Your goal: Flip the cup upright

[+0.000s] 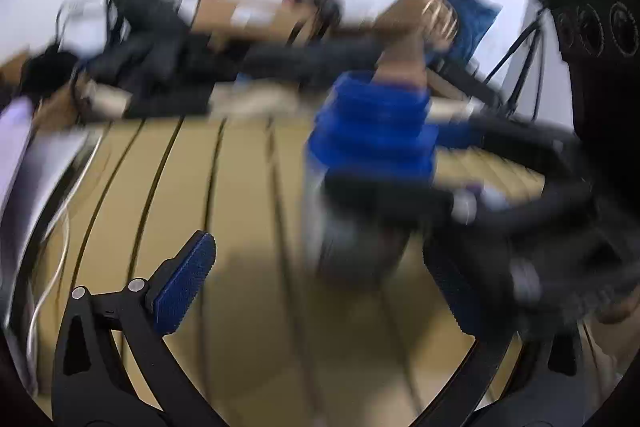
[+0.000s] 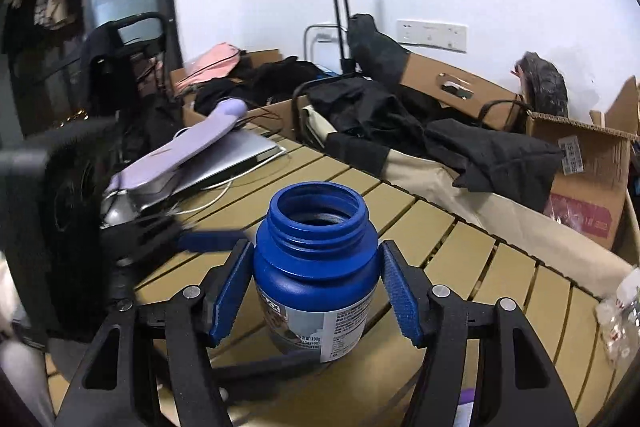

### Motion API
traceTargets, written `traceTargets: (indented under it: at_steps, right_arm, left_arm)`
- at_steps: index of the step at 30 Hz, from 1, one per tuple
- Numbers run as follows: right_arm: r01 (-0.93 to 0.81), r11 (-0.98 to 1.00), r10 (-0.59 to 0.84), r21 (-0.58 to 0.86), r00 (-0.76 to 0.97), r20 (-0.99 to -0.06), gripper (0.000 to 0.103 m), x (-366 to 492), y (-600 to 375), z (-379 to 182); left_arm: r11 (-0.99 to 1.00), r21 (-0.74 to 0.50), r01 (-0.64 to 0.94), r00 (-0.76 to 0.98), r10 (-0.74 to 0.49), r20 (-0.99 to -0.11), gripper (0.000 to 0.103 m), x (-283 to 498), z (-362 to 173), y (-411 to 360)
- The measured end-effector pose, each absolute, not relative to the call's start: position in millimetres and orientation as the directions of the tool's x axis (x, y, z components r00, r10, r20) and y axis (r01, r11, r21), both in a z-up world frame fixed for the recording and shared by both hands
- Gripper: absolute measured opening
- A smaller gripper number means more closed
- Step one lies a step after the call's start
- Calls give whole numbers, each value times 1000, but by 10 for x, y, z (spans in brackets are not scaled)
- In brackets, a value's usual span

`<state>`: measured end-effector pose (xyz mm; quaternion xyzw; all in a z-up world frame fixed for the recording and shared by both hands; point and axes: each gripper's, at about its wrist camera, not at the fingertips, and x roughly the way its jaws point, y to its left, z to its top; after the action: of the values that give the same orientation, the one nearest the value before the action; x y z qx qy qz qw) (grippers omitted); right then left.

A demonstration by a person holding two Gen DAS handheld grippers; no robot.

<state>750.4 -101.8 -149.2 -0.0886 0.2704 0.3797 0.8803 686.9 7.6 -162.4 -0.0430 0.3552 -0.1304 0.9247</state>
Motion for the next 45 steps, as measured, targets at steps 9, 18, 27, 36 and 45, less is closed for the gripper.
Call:
traceTargets:
  at_steps: [9,18,27,36,45]
  right_arm:
    - [-730,684,544,5,505,-670,79,7480,-744,-1828]
    - [-620,784,494,1,623,-606,79,6685,-1583,-916]
    - [-357,934,285,3,741,-608,79,5542,-2811,-572]
    - [-377,925,357,55,807,-471,79,4123,-2764,-92]
    - [-398,915,389,64,832,-395,79,2406,-2657,-25]
  left_arm:
    - [987,-157,28,657,-137,-742,103,6520,-1541,613]
    - [998,-2,-55,714,38,-699,103,6091,-861,546]
    - [999,-2,-54,764,40,-644,103,5225,-475,417]
    - [995,84,-49,848,86,-523,103,3763,55,77]
    - [997,39,-64,908,74,-412,103,2130,168,7]
